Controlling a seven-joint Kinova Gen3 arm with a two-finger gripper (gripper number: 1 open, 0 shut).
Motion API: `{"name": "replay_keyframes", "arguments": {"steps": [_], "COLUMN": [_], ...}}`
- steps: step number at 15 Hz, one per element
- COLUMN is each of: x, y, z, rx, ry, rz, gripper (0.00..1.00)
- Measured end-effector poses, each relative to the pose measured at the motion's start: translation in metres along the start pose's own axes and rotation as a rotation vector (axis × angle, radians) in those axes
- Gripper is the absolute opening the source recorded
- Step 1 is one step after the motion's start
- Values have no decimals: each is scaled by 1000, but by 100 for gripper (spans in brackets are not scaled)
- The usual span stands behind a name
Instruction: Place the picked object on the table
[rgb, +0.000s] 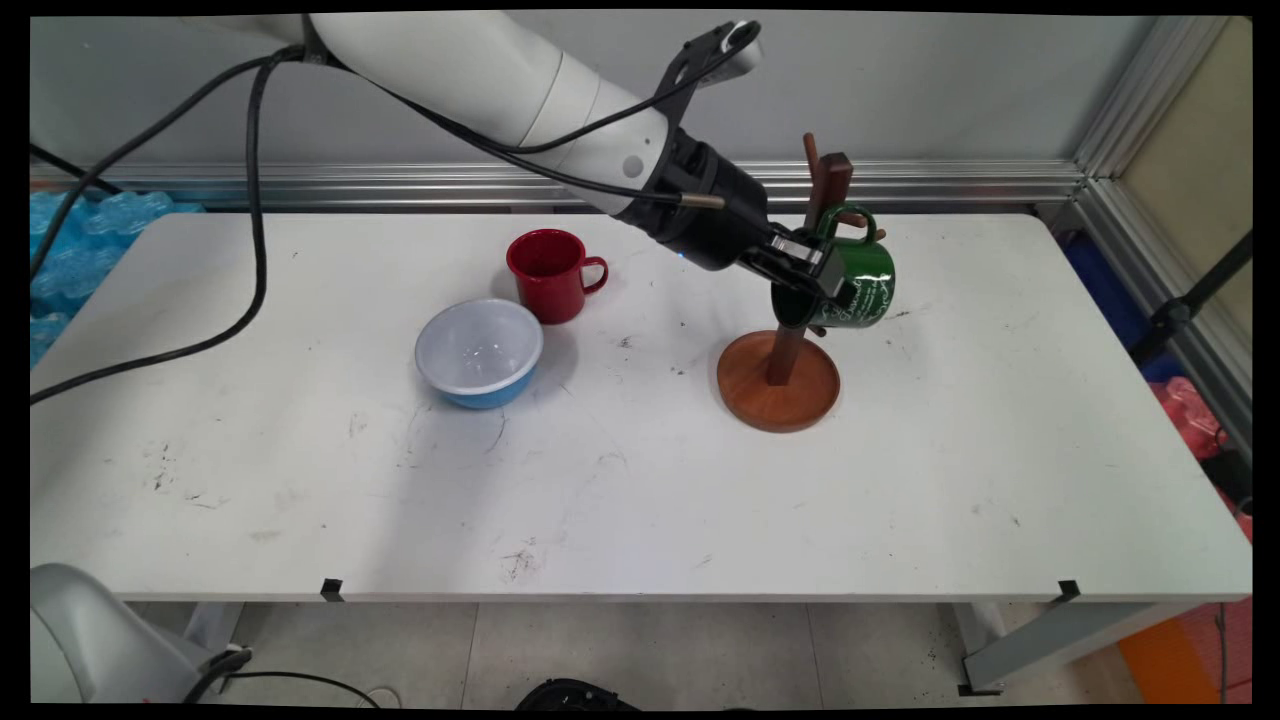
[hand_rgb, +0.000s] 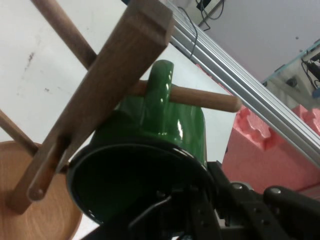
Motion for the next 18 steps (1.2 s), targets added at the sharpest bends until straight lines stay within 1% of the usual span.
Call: {"name": "replay_keyframes", "arguments": {"steps": [4, 12, 18], "x": [0, 6, 4], "y": [2, 15, 24], "z": [-2, -5, -12], "rx": [-8, -45, -70], "ry": [2, 21, 16], "rz": [3, 11, 16], "gripper": [0, 0, 0]}}
